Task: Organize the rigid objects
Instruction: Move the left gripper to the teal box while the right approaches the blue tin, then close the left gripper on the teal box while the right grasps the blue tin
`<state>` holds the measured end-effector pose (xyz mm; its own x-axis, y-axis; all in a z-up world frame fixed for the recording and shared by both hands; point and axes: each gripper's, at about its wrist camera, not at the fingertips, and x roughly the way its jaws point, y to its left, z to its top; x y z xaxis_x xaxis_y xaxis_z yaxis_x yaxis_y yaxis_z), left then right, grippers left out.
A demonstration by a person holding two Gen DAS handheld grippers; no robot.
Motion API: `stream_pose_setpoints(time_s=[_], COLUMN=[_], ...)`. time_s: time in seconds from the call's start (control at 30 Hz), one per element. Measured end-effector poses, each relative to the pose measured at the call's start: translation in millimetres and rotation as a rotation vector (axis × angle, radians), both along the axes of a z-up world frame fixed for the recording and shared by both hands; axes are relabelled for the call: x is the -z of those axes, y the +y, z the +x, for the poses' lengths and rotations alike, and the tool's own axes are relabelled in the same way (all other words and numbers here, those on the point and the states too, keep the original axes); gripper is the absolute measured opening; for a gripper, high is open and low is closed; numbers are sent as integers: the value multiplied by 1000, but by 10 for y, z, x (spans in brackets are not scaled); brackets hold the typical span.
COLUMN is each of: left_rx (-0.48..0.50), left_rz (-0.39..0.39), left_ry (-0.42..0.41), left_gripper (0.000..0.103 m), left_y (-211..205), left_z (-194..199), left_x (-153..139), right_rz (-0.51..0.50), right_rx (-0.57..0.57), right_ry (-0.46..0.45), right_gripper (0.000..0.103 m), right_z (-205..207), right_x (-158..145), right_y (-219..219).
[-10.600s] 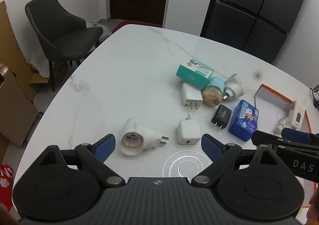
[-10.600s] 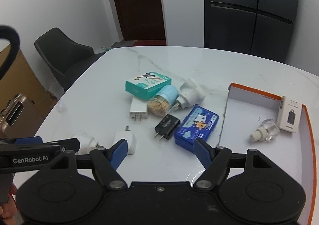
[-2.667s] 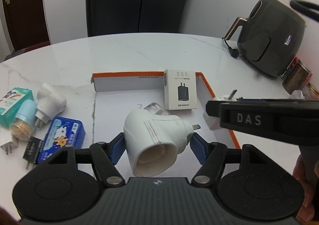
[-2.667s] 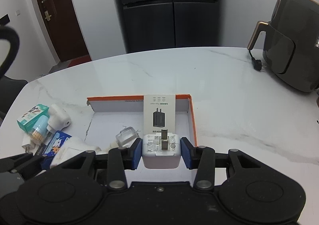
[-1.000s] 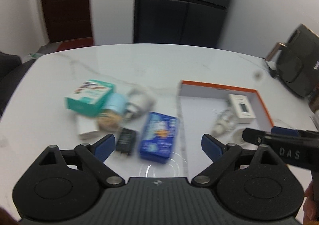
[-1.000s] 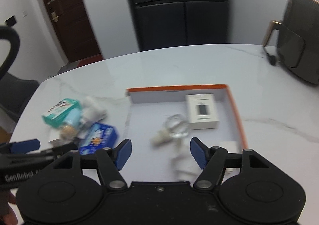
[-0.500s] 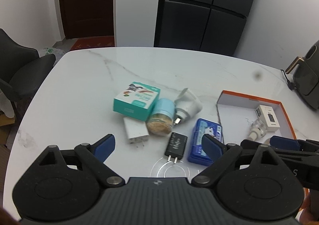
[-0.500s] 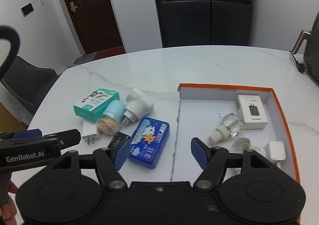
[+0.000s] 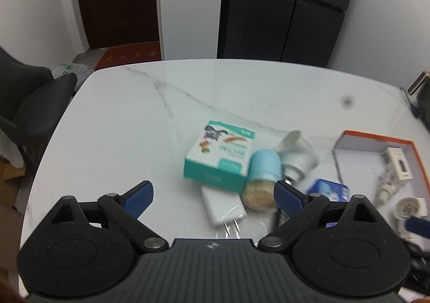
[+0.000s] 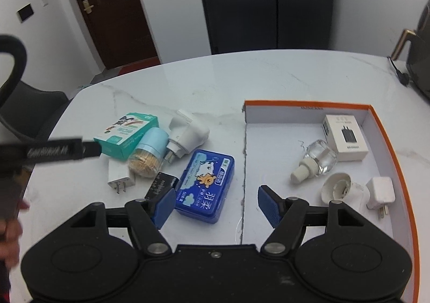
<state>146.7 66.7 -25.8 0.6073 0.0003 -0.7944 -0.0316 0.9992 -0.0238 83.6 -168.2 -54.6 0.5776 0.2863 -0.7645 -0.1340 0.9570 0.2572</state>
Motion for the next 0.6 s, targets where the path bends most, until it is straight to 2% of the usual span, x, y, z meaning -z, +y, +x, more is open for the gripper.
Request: stream_pose_setpoints(time_s=[0.33, 0.5, 0.53, 0.6], left_rx=[132, 123, 123, 125], left_rz=[68, 17, 5, -34], left_ry=[100, 117, 119, 130], left_gripper=[102, 101, 98, 81], left_y=[-2, 103, 134, 183], left_z=[635, 741, 744, 745], left_x=[449, 591, 594, 626], right_rz=[12, 19, 26, 32], right_rx=[78, 87, 87, 88], right_ry=[52, 72, 75, 82], right_gripper=[81, 82, 82, 82], right_z=[85, 159, 176, 212], right_x=[203, 281, 299, 333], right_y=[-53, -4, 7, 56])
